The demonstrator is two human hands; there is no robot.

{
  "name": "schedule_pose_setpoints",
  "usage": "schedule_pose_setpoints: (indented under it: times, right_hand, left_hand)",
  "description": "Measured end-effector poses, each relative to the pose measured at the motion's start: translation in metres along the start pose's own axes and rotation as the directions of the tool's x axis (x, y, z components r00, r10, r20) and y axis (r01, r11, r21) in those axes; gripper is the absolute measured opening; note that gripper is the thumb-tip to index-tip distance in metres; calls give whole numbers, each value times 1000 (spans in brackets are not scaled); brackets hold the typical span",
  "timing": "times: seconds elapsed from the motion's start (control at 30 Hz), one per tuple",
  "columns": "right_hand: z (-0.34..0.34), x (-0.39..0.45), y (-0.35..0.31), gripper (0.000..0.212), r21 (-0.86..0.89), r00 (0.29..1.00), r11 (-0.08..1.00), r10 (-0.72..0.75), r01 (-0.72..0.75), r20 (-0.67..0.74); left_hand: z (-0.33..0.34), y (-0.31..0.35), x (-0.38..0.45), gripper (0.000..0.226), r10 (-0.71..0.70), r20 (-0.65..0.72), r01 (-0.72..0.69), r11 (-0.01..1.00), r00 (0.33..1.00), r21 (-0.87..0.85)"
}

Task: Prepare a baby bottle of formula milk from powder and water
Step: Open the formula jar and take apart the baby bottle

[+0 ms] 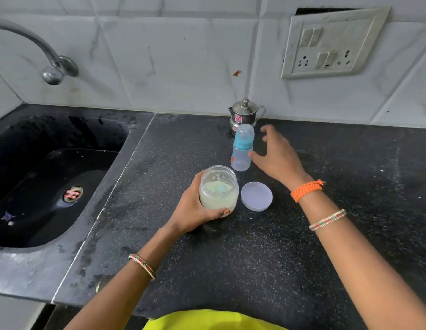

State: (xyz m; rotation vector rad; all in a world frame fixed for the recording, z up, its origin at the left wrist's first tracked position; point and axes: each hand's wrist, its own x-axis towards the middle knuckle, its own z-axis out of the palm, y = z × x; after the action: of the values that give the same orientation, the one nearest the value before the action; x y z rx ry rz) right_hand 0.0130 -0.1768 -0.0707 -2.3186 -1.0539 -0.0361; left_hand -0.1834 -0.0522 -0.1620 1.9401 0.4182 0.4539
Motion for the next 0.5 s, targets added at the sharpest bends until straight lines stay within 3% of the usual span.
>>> schedule_pose_setpoints:
  times: [0.1, 0.17, 0.3, 0.5]
  right_hand:
    - [24, 18, -1, 72, 324, 1000, 946, -8, 5, 8]
    - [43, 23, 1, 67, 422, 999, 906, 23, -35, 33]
    - [64, 26, 8, 56, 451, 993, 888, 118, -94, -27]
    - [48, 24, 3, 73, 417, 999, 909, 22, -1, -45]
  left_hand:
    - [-1, -5, 8, 91, -14, -117, 11, 999, 993, -31]
    - [-6, -8, 16, 90, -37, -176, 32, 999, 984, -34]
    - [-17, -8, 37, 85, -77, -202, 80, 997, 976, 8]
    - [-20, -9, 50, 96, -96, -164, 98, 995, 982, 4]
